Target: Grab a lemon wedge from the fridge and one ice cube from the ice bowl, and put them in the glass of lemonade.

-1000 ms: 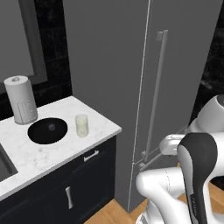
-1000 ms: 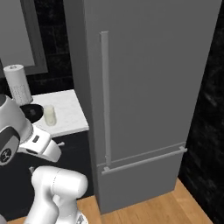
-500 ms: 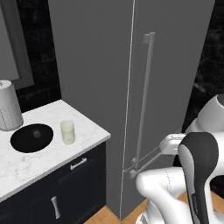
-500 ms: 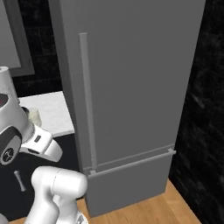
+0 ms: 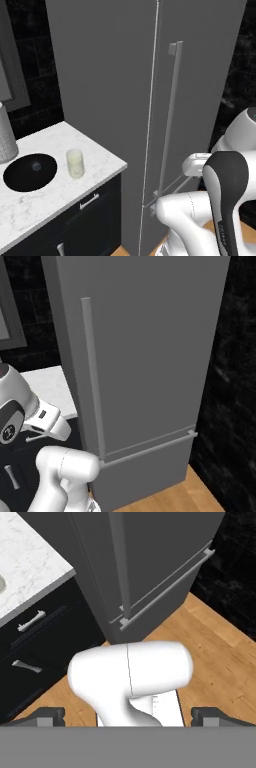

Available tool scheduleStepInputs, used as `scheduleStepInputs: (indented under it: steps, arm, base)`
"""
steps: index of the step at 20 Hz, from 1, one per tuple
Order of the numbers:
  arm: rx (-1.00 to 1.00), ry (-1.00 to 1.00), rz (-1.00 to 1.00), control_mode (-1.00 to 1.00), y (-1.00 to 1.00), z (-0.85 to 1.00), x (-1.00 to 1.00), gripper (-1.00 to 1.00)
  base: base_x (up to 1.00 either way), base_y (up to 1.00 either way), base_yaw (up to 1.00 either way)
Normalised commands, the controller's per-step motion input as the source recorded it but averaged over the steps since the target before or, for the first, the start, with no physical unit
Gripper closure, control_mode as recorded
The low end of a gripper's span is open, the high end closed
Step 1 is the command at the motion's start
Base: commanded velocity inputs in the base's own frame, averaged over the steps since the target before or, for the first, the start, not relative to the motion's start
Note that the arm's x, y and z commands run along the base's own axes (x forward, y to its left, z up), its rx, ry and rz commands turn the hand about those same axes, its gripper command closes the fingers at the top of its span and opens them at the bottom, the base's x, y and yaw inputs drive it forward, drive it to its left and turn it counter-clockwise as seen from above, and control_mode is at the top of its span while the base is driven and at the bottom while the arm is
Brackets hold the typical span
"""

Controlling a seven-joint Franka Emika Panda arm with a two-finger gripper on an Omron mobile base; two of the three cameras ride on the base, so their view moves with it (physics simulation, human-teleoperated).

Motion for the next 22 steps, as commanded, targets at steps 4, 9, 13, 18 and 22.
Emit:
scheduleStepInputs:
  steps: [4, 9, 13, 18, 22]
  arm:
    - [0.00, 0.00, 0.00, 1.00, 0.00, 0.00, 0.00, -1.00]
    - [0.00, 0.00, 0.00, 1.00, 0.00, 0.00, 0.00, -1.00]
    - [0.00, 0.00, 0.00, 1.00, 0.00, 0.00, 0.00, -1.00]
    - [0.00, 0.00, 0.00, 1.00, 0.00, 0.00, 0.00, -1.00]
    - [0.00, 0.00, 0.00, 1.00, 0.00, 0.00, 0.00, -1.00]
  base:
    - [0.00, 0.15, -0.14]
    - [0.00, 0.39, -0.03]
    - [-0.13, 0.35, 0.00]
    - [0.02, 0.05, 0.00]
    - [0.00, 0.13, 0.00]
